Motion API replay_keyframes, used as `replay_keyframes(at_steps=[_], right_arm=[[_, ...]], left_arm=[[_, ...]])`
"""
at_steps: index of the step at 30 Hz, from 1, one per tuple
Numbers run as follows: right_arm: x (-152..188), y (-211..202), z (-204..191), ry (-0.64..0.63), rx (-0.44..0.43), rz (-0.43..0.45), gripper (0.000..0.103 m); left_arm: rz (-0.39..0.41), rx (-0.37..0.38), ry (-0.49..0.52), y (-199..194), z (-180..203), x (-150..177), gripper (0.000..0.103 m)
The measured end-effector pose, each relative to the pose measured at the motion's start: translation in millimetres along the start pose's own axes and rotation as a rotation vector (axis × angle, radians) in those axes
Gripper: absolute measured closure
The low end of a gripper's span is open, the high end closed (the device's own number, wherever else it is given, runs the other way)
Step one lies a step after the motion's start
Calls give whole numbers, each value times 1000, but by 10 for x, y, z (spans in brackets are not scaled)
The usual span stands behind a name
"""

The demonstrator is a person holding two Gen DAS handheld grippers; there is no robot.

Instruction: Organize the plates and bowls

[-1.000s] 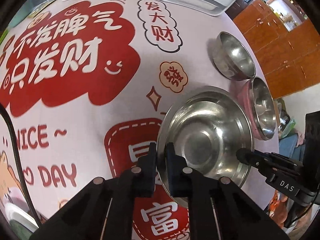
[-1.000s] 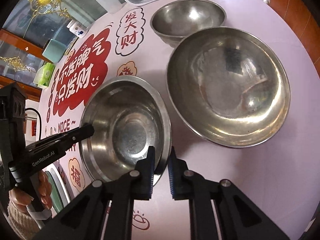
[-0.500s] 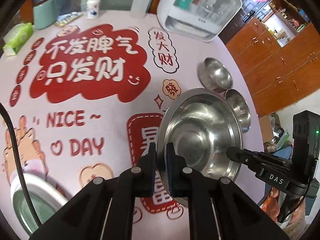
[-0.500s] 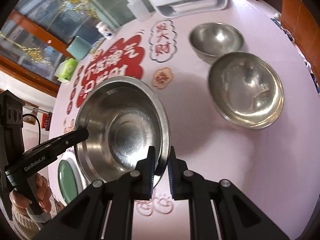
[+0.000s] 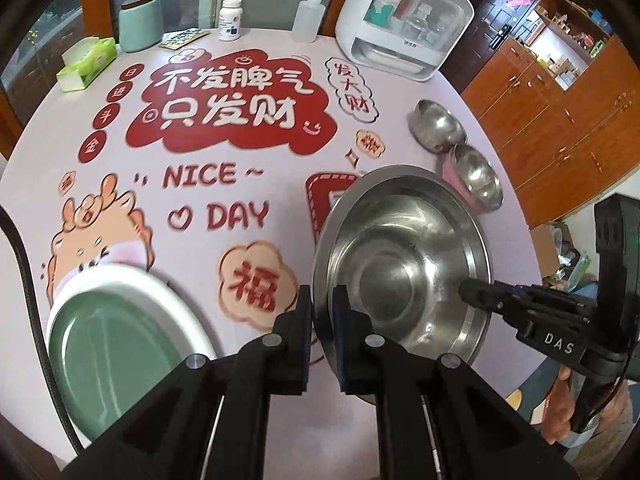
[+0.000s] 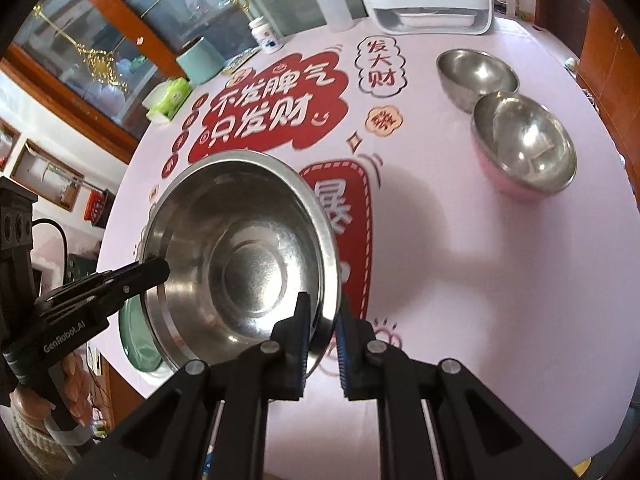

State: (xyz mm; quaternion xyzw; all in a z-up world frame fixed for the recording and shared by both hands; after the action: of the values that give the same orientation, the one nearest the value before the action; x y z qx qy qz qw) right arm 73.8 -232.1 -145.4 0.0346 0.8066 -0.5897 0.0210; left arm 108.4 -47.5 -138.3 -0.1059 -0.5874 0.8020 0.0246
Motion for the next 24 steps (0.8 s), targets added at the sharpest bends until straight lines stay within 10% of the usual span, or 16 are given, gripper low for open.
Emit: replay_keyframes(at_steps=[24], right_arm=[[508,672,-140,-19,86,-125,92]], left_arm=[[-140,81,-56,657,-394,678,95]])
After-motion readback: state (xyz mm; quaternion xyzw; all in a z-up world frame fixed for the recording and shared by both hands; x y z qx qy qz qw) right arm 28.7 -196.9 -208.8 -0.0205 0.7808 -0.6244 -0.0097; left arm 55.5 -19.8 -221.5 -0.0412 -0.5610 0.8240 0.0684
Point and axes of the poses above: each gripper's, at about its wrist camera, not at the fingertips, and y roughly the way its jaws point, z to its right, x to its underside, the point moved 2 cm from there along y, roughly the way its jaws point, and after that the axes turned 15 degrees about -z, right-handed, at the moved point
